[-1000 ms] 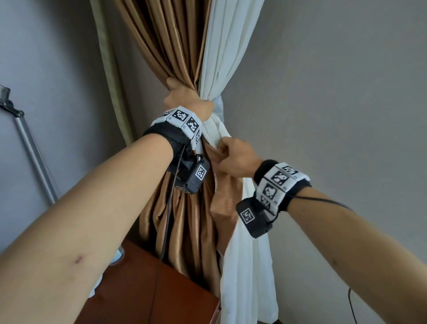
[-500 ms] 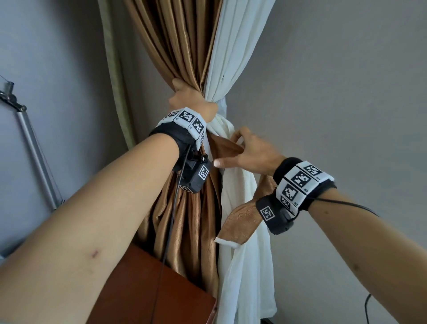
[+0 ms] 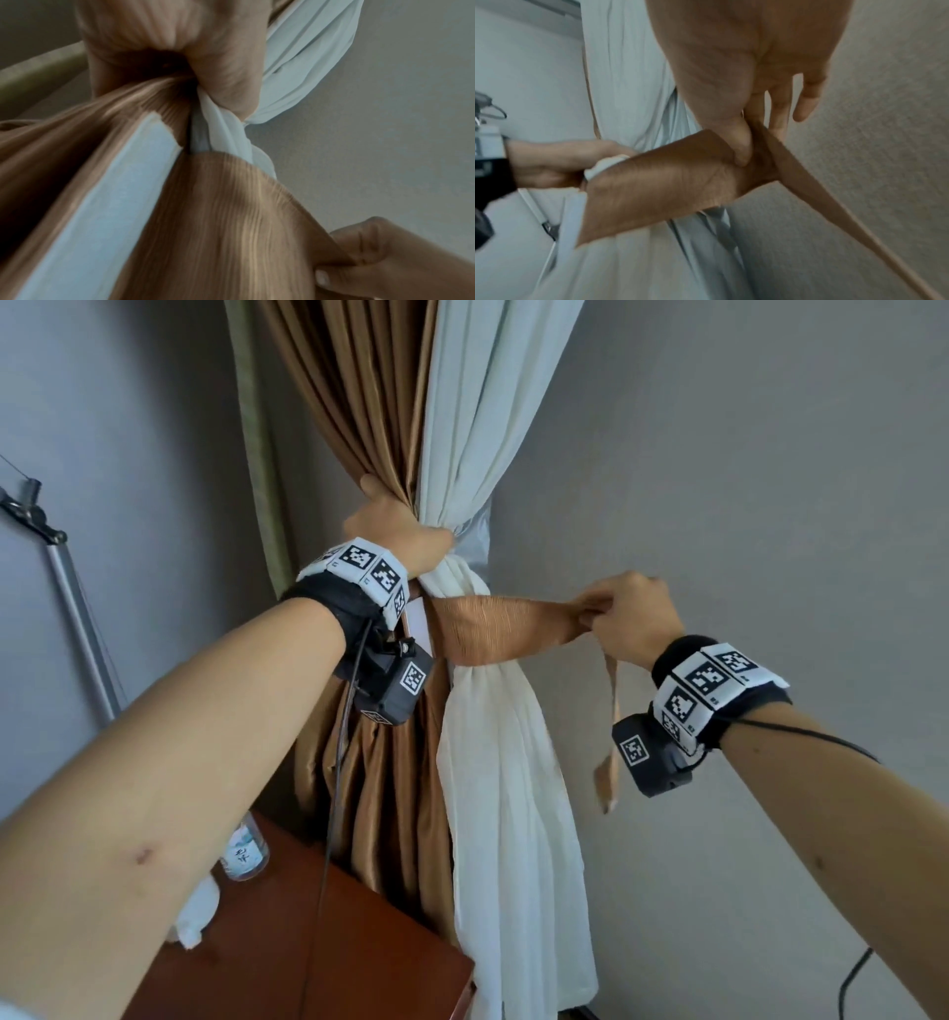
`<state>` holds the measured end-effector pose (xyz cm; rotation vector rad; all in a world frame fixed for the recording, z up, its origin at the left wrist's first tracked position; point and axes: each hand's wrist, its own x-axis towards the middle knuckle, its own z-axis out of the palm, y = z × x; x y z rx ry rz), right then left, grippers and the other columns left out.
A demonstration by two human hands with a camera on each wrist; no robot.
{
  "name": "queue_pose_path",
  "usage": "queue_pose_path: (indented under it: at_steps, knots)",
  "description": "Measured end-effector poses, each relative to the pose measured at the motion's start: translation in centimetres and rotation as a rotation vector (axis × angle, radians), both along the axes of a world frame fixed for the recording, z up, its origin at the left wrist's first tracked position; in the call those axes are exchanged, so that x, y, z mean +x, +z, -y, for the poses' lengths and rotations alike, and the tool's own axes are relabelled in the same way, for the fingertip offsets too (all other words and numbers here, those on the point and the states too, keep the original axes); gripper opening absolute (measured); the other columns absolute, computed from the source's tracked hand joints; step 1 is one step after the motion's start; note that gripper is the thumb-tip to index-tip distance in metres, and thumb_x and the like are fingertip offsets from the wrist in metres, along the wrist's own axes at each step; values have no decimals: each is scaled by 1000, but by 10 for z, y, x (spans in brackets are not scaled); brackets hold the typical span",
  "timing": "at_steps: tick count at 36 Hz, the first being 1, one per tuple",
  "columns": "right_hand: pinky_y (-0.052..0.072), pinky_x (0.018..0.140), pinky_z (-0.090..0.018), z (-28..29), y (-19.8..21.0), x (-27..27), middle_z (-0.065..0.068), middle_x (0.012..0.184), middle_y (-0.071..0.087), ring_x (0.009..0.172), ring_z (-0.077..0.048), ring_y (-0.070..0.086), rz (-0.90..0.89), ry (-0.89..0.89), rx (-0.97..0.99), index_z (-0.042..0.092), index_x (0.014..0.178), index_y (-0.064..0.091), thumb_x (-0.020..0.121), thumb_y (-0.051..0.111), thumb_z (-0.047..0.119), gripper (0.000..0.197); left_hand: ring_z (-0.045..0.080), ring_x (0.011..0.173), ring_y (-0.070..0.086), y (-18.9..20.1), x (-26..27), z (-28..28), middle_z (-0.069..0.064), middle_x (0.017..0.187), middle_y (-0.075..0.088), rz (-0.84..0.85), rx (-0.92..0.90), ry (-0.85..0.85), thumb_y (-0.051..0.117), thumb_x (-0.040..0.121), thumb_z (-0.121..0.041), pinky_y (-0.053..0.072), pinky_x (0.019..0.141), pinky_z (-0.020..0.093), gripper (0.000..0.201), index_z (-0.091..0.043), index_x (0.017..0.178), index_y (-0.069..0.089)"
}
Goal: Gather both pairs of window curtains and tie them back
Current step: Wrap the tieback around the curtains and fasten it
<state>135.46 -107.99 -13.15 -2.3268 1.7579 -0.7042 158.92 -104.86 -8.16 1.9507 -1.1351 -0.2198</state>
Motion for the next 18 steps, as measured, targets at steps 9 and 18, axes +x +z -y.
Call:
queue_pose_path:
  at_steps: [9,18]
  knots:
    - [55,82,-38,7,22,28,-4,105,72,96,-32,65,-121,-56,-85,35,104,73,84,64,39,23,34,117,55,-9,10,-20,12,126,58,4,-68,-7,77,69,-42,47,95,36,88,-7,136,33]
    - [58,84,-39,34,20,77,-5,106,71,93,-31,67,-65,-107,9,32,105,74,78,64,32,29,31,112,59,-15,28,-41,10,120,63,-27,-132,28,77,62,-43,51,95,36,85,-11,134,45]
